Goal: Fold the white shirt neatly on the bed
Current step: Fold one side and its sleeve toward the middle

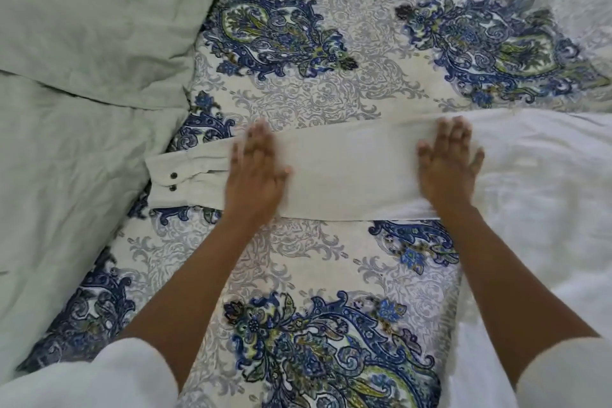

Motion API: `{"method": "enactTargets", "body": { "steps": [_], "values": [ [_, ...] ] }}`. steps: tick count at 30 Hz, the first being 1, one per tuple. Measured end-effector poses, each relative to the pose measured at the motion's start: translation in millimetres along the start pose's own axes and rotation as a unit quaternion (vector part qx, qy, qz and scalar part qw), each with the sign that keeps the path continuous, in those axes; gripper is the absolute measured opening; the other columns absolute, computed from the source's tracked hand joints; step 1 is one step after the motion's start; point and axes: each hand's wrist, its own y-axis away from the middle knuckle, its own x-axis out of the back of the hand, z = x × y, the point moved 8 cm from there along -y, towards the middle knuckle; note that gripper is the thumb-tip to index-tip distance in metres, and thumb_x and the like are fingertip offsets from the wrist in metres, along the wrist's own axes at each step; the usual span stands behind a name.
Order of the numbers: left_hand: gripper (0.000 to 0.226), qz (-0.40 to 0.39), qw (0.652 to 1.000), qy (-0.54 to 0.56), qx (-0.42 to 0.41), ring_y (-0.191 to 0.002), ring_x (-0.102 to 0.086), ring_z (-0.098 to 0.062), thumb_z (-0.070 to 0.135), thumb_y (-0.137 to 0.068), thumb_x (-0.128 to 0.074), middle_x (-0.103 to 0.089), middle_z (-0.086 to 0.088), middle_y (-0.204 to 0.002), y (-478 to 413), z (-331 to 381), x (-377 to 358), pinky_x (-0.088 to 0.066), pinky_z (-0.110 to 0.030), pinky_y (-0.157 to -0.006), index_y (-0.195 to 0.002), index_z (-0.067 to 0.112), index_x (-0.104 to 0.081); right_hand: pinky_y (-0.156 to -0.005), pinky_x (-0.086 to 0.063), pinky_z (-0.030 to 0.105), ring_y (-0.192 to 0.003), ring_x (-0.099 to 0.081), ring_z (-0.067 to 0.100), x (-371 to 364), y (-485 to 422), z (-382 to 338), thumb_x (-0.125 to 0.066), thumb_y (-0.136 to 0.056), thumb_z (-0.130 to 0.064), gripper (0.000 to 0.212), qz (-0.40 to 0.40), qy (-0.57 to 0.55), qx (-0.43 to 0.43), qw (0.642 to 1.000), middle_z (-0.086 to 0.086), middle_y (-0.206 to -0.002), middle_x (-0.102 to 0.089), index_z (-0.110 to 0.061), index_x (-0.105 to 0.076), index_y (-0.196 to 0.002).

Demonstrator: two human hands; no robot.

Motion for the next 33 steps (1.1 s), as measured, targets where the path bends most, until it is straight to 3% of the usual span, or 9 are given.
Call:
{"method": "enactTargets", "body": {
  "steps": [3,8,13,18,21,23,26,29,33],
  "values": [
    [0.064,-0.022,0.997,0.026,-0.076,-0.144,0.016,-0.014,0.046,-0.095,-0.003,0.015,-0.002,-0.157,2,24,-14,0.009,-0.038,-0.118,-0.148,0.013,0.010,-0.115,0.004,0.048,-0.145,0.010,0.024,-16,14,-58,-0.015,-0.099,-0.043,0.062,0.002,-0.002,0.030,1.000,0.009,-0.158,0.011,-0.014,0.007,-0.149],
    [0.062,0.013,1.000,-0.002,0.000,-0.145,0.008,-0.015,0.043,-0.096,-0.009,0.005,-0.002,-0.159,12,-20,-15,0.014,-0.034,-0.116,-0.149,0.014,0.004,-0.111,0.013,0.046,-0.144,0.017,0.025,-37,55,-134,-0.009,-0.099,-0.045,0.062,-0.008,0.025,0.123,0.992,0.008,-0.155,0.020,-0.013,0.017,-0.146],
    [0.066,0.008,1.000,-0.017,0.014,-0.144,0.004,-0.011,0.047,-0.093,-0.006,-0.001,-0.003,-0.159,24,-73,-5,0.020,-0.023,-0.112,-0.149,0.013,0.000,-0.111,0.016,0.046,-0.144,0.016,0.020,-46,71,-170,-0.012,-0.099,-0.043,0.061,-0.023,0.011,0.168,0.986,0.006,-0.157,0.017,-0.014,0.010,-0.148],
    [0.057,0.146,0.984,0.041,0.094,-0.145,-0.014,-0.021,0.033,-0.097,-0.021,-0.018,-0.008,-0.156,41,-113,50,0.005,-0.031,-0.116,-0.147,0.005,-0.021,-0.111,0.016,0.046,-0.144,0.017,0.018,-48,68,-167,-0.012,-0.098,-0.045,0.062,-0.035,0.007,0.161,0.986,0.004,-0.157,0.017,-0.015,0.009,-0.149],
    [0.048,0.209,0.922,0.190,0.263,-0.133,-0.033,-0.034,0.021,-0.095,-0.043,-0.037,-0.022,-0.142,63,-152,56,-0.024,-0.039,-0.109,-0.138,-0.001,-0.035,-0.111,0.016,0.047,-0.144,0.018,0.020,-49,74,-184,-0.012,-0.099,-0.045,0.062,-0.046,-0.006,0.153,0.987,0.006,-0.156,0.018,-0.015,0.010,-0.148],
    [0.044,0.189,0.847,0.301,0.394,-0.116,-0.045,-0.034,0.025,-0.091,-0.056,-0.046,-0.019,-0.122,76,-174,33,-0.036,-0.039,-0.093,-0.123,-0.001,-0.042,-0.111,0.017,0.047,-0.143,0.020,0.020,-55,83,-208,-0.010,-0.098,-0.046,0.062,-0.057,0.001,0.183,0.981,0.005,-0.156,0.020,-0.016,0.013,-0.148],
    [0.026,0.128,0.755,0.447,0.463,-0.086,-0.053,-0.023,0.028,-0.085,-0.064,-0.055,-0.010,-0.094,79,-183,4,-0.045,-0.038,-0.074,-0.095,0.010,-0.048,-0.112,0.017,0.048,-0.144,0.019,0.018,-63,91,-238,-0.011,-0.098,-0.046,0.061,-0.062,0.009,0.215,0.975,0.001,-0.157,0.018,-0.019,0.012,-0.148],
    [0.015,0.135,0.802,0.382,0.440,-0.083,-0.050,-0.020,0.015,-0.085,-0.062,-0.053,-0.003,-0.079,73,-190,20,-0.036,-0.029,-0.071,-0.080,0.010,-0.049,-0.112,0.016,0.048,-0.144,0.018,0.015,-59,92,-253,-0.012,-0.099,-0.045,0.059,-0.087,-0.030,0.255,0.963,-0.002,-0.157,0.016,-0.022,0.012,-0.148],
    [0.019,0.139,0.877,0.214,0.406,-0.106,-0.050,-0.034,0.010,-0.088,-0.055,-0.056,-0.021,-0.111,66,-193,34,-0.035,-0.037,-0.087,-0.099,-0.005,-0.056,-0.111,0.016,0.049,-0.144,0.019,0.018,-57,96,-233,-0.011,-0.099,-0.046,0.061,-0.080,-0.047,0.202,0.975,0.001,-0.156,0.019,-0.019,0.013,-0.148]
  ]
}}
